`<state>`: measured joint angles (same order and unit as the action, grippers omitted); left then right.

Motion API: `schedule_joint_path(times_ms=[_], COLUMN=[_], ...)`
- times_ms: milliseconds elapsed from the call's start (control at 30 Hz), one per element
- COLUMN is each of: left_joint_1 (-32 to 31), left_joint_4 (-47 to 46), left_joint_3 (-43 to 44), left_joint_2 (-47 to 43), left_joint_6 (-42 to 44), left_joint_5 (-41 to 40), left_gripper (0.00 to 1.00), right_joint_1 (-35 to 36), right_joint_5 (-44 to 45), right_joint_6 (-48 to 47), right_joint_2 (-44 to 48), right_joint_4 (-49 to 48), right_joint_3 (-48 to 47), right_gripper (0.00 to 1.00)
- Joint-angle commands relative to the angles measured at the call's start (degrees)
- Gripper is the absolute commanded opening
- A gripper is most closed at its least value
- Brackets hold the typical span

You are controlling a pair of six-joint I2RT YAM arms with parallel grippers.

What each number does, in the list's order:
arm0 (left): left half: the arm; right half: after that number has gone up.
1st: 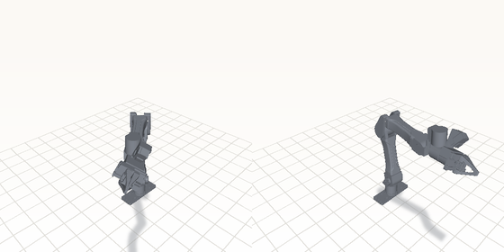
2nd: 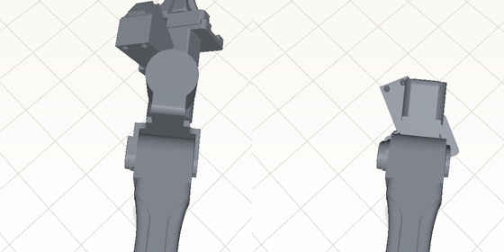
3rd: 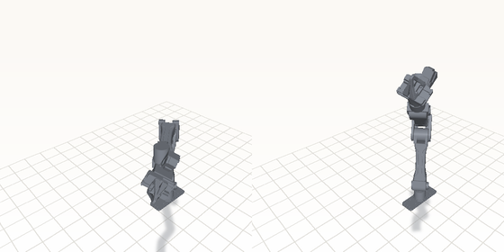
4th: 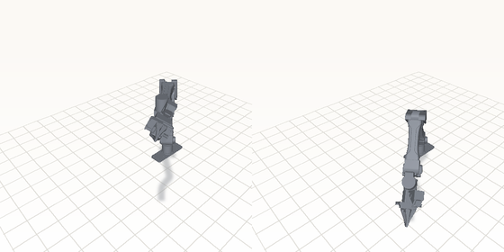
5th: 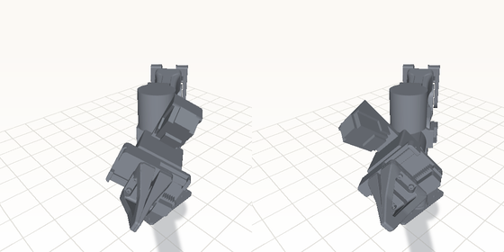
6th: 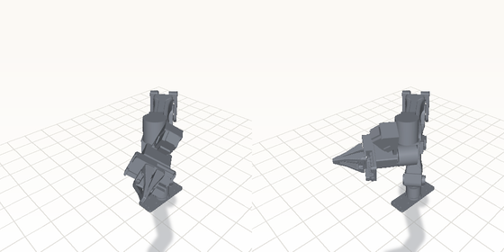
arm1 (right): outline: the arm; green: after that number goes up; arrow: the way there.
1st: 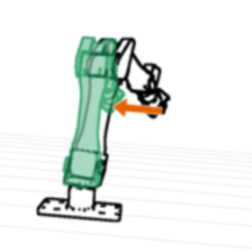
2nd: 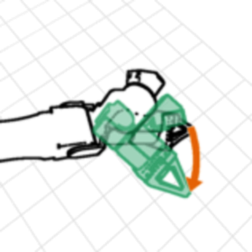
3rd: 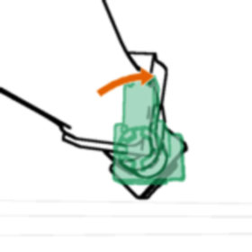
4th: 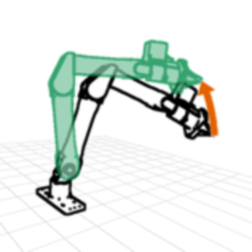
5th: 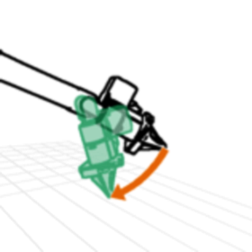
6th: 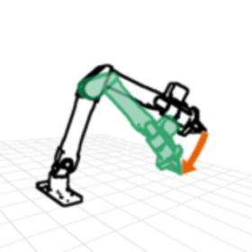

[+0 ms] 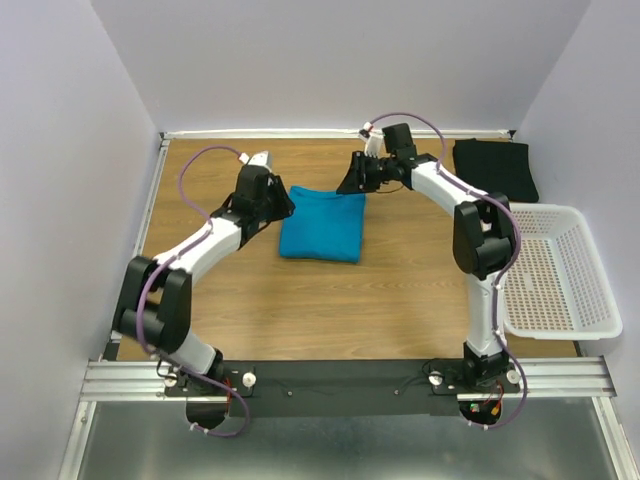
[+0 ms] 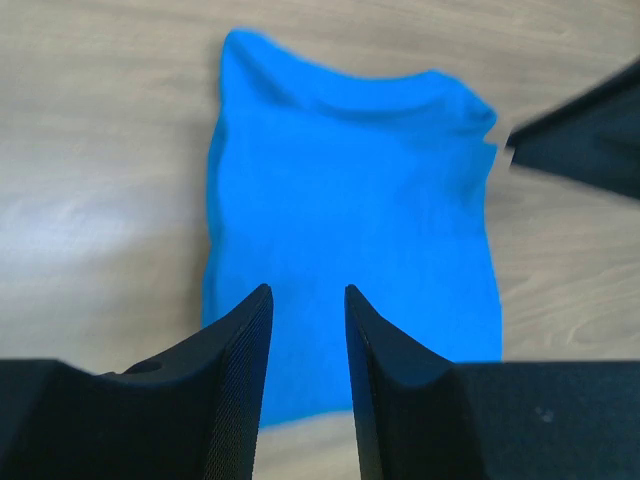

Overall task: Fold and stack the t-shirts
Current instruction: Fold the tshirt

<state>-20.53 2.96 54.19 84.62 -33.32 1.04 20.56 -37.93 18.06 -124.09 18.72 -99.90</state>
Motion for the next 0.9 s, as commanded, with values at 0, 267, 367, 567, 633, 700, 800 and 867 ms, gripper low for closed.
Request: schedule_joint_path(times_ms=[0, 267, 367, 567, 633, 700, 800, 867], left_joint_1=[1.9, 3.83, 4.8, 6.82, 7.44, 7.7, 7.61, 7.09], left_joint_4=[-6.74, -6.57, -6.04, -5.86, -5.77, -5.42, -5.25, -5.16], left_joint_3=[7.84, 20.86, 22.7, 22.54, 22.27, 21.22, 18.06, 15.78], left_joint_2=[10.87, 28.83, 34.89, 35.8, 34.13, 29.76, 24.01, 18.23], left_joint_6=[2.55, 3.26, 2.3, 1.77, 1.68, 1.86, 1.86, 2.47], left_joint_5=[7.22, 9.68, 11.18, 10.48, 10.21, 8.9, 9.07, 9.94], left_gripper=[0.38, 0.27, 0.24, 0.23, 0.23, 0.29, 0.46, 0.52], right_joint_1=[-2.8, -8.33, -9.83, -11.33, -11.42, -11.33, -10.28, -9.31], right_joint_5=[-9.17, -11.9, -11.55, -9.09, -8.83, -9.88, -11.63, -13.91], right_joint_6=[3.2, 5.23, 5.32, 4.17, 4.43, 5.31, 6.72, 7.16], right_joint_2=[-3.25, -13.09, -15.91, -14.69, -13.2, -10.31, -6.6, -2.66], right_joint_4=[-4.39, -6.86, -6.86, -6.85, -6.68, -6.85, -6.77, -6.86], right_joint_3=[2.6, -0.29, -0.82, 0.32, 0.58, 1.11, 3.04, 4.88], right_gripper=[0.39, 0.27, 0.27, 0.27, 0.27, 0.28, 0.3, 0.31])
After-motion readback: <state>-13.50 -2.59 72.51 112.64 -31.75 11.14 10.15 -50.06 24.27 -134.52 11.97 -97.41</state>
